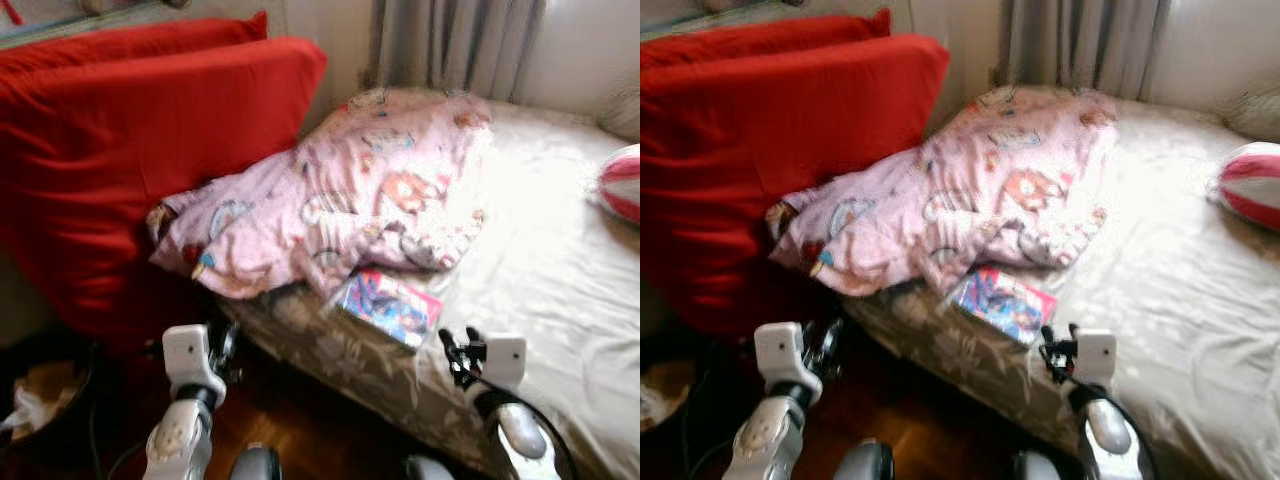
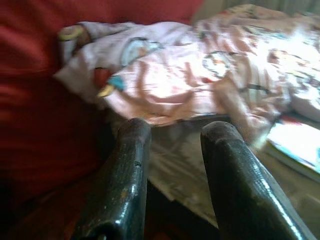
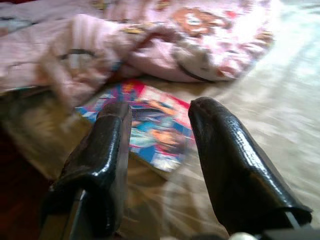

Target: Clean up the room

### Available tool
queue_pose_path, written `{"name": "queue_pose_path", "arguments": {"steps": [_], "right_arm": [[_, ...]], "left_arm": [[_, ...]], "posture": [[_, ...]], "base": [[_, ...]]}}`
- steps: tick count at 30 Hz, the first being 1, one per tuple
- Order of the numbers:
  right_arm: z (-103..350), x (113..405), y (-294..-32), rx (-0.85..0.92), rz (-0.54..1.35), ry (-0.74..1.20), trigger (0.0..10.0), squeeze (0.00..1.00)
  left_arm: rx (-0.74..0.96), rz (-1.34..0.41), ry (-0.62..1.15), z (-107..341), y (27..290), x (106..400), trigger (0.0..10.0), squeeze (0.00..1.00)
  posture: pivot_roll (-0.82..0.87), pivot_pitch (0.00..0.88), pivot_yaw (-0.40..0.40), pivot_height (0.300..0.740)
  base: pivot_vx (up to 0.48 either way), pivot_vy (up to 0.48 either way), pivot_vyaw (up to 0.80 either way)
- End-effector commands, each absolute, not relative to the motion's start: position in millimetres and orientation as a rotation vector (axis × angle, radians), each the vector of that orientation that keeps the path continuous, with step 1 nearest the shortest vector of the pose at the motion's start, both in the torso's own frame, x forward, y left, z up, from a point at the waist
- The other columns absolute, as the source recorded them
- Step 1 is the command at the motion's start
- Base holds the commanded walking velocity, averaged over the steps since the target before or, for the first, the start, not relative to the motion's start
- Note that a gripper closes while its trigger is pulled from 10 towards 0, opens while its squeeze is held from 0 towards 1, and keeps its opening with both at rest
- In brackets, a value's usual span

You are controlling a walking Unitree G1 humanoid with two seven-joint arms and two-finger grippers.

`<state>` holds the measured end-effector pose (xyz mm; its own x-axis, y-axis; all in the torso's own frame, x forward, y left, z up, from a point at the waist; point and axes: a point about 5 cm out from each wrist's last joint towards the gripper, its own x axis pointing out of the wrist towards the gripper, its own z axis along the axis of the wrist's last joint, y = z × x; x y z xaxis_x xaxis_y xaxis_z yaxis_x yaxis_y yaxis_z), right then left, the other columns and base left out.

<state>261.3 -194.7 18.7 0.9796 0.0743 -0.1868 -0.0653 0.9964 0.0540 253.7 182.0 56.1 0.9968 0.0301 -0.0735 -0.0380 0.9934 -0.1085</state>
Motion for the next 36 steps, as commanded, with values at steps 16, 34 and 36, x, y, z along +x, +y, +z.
{"name": "queue_pose_path", "arguments": {"steps": [16,34,36], "right_arm": [[17.6,261.4,-189.7,0.07,0.09,0.189,10.0,0.0],[16.4,261.2,-184.9,0.079,0.125,0.197,10.0,0.0],[16.4,261.2,-185.0,0.079,0.122,0.197,10.0,0.0]], "left_arm": [[-0.122,0.04,0.078,56.2,184.9,252.5,10.0,0.0],[-0.128,0.039,0.068,57.7,184.3,253.9,10.0,0.0],[-0.128,0.038,0.068,57.8,184.2,254.0,10.0,0.0]], "posture": [[0.04,0.0,0.035,0.627],[0.04,0.0,0.033,0.627],[0.04,0.0,0.033,0.627]], "base": [[0.315,0.0,0.0],[0.363,0.0,0.0],[0.373,0.0,0.0]]}}
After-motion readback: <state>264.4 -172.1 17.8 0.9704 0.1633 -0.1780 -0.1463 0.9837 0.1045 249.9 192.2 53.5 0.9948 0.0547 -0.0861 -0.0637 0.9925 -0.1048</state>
